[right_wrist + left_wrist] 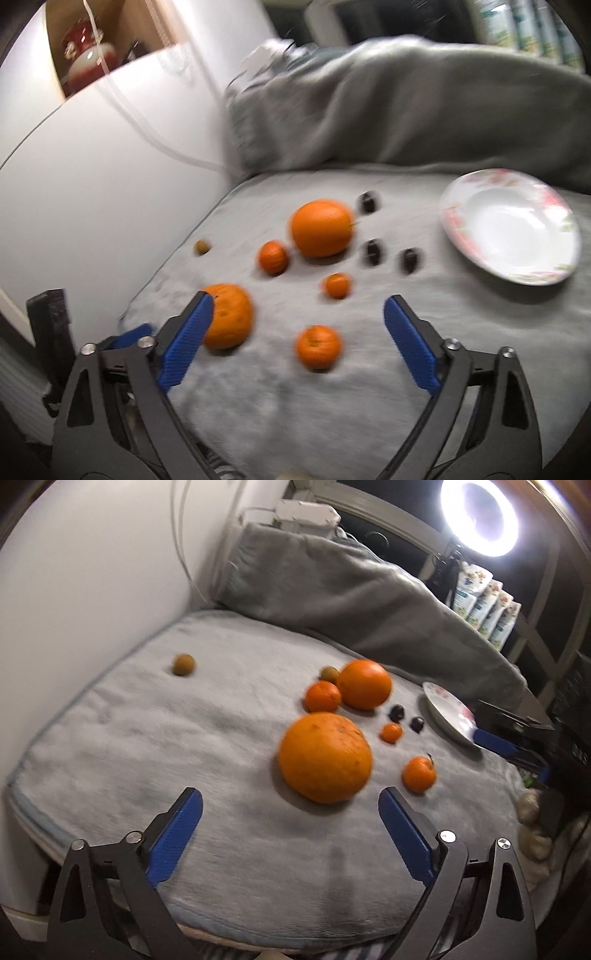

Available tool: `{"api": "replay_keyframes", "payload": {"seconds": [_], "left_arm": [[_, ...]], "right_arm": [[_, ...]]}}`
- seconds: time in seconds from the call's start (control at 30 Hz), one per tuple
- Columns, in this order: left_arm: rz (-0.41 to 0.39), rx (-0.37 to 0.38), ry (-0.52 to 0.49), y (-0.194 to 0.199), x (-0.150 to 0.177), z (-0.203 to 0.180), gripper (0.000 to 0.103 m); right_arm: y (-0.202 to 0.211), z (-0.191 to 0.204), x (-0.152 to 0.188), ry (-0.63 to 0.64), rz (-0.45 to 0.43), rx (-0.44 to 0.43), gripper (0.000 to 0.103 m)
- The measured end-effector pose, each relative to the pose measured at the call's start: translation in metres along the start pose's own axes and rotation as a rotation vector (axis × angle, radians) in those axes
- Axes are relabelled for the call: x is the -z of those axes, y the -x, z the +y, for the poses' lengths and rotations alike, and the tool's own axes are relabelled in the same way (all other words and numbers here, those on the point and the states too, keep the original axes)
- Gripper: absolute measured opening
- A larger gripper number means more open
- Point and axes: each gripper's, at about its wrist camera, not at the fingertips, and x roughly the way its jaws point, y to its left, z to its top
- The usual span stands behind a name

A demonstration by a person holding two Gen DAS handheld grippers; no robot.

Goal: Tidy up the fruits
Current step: 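Move the right gripper toward the large orange, then close the right gripper on the large orange and lift it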

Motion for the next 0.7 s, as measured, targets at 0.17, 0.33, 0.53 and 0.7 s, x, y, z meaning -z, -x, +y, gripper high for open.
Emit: {"api": "replay_keyframes", "payload": {"seconds": [0.17,0.33,0.53,0.7], "left_arm": [[0.037,0.040,0.023,-0.014,0.001,0.000,0.085],[0.060,0.080,0.036,-0.024,0.001,0.000,0.080],[0.065,0.116,0.052,-0.026,0.000,0.005,0.069],[0.066,0.133,0.061,-0.027,-0.001,0.006,0.066]], "right_arm": [[-0.044,0.023,-0.008,0.075,0.136,-0.071,0.091],[-0.077,0.031,-0.011,0.084,0.246,-0.119,0.083],[-0.099,0.032,-0.008,0.060,0.323,-0.182,0.078],[-0.108,0.030,-0.008,0.041,0.361,-0.221,0.075]]}}
